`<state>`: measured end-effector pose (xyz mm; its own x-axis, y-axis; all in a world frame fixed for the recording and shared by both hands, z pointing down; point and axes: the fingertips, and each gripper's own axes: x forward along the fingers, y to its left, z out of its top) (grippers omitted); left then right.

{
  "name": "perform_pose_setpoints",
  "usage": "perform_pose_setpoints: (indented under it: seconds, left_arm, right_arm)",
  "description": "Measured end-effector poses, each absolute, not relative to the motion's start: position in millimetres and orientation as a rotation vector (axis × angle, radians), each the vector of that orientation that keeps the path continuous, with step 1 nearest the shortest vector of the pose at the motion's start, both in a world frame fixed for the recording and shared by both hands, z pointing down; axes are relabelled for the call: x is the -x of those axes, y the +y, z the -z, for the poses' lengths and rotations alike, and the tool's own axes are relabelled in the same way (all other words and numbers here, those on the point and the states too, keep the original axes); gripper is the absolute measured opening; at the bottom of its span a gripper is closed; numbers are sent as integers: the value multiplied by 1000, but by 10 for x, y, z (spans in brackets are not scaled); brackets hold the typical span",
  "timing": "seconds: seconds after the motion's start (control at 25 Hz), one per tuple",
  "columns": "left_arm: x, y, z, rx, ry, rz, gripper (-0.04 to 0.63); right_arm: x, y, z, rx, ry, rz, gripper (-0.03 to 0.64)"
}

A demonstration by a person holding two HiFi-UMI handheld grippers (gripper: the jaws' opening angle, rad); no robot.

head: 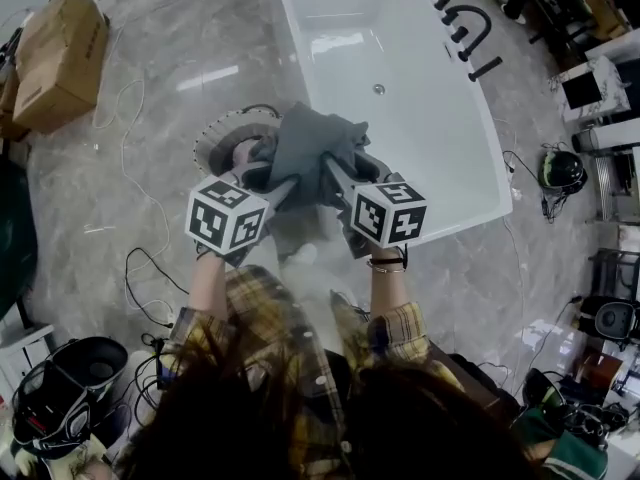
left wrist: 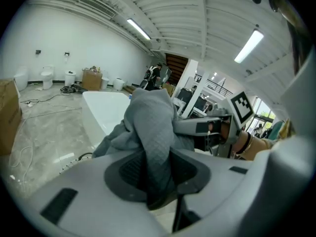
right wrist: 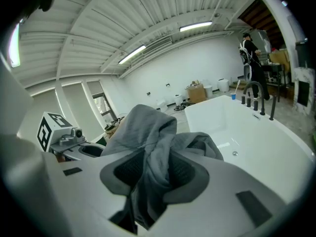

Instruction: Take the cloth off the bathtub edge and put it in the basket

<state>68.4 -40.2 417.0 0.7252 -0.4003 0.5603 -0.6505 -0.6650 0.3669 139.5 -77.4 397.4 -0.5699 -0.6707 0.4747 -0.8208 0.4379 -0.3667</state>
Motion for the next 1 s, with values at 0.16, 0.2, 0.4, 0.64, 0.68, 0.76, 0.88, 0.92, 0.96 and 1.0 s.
perform_pose_setpoints:
  seconds: [0.16, 0.2, 0.4, 0.64, 0.68, 0.76, 0.88, 0.92, 0.96, 1.0]
  left_arm:
    - [-288, -600, -4142, -2352, -845, -571, 123]
    - [-188, -657, -4135, -2348, -856, -564, 123]
    - [299, -945, -4124, -2314, -882, -549, 123]
    - [835, -1309, -4170, -2279, -888, -569, 123]
    - [921, -1361, -4185, -2273, -891, -576, 123]
    - [1091, -1457, -4228, -2263, -894, -593, 123]
    - [1336, -1580, -4324, -2245, -888, -613, 123]
    - [1405, -1615, -4365, -2238, -885, -621, 123]
    - [1464, -1648, -4409, -2232, -881, -631, 123]
    - [1512, -1678, -4457, -2227, -875, -641, 123]
  right_arm:
    - [-979, -999, -3934, -1239, -2454, -812, 143]
    - [-876, -1060, -3923, -1228, -2460, -805, 143]
    - [-373, -1363, -3904, -1181, -2460, -795, 143]
    - [171, -1735, -3968, -1138, -2455, -836, 143]
    - [257, -1789, -3989, -1132, -2454, -844, 143]
    - [431, -1893, -4044, -1121, -2450, -860, 143]
    - [674, -2019, -4152, -1110, -2441, -887, 143]
    - [741, -2052, -4198, -1108, -2437, -897, 143]
    - [797, -2083, -4248, -1107, -2431, -907, 144]
    - [843, -2112, -4304, -1105, -2424, -919, 143]
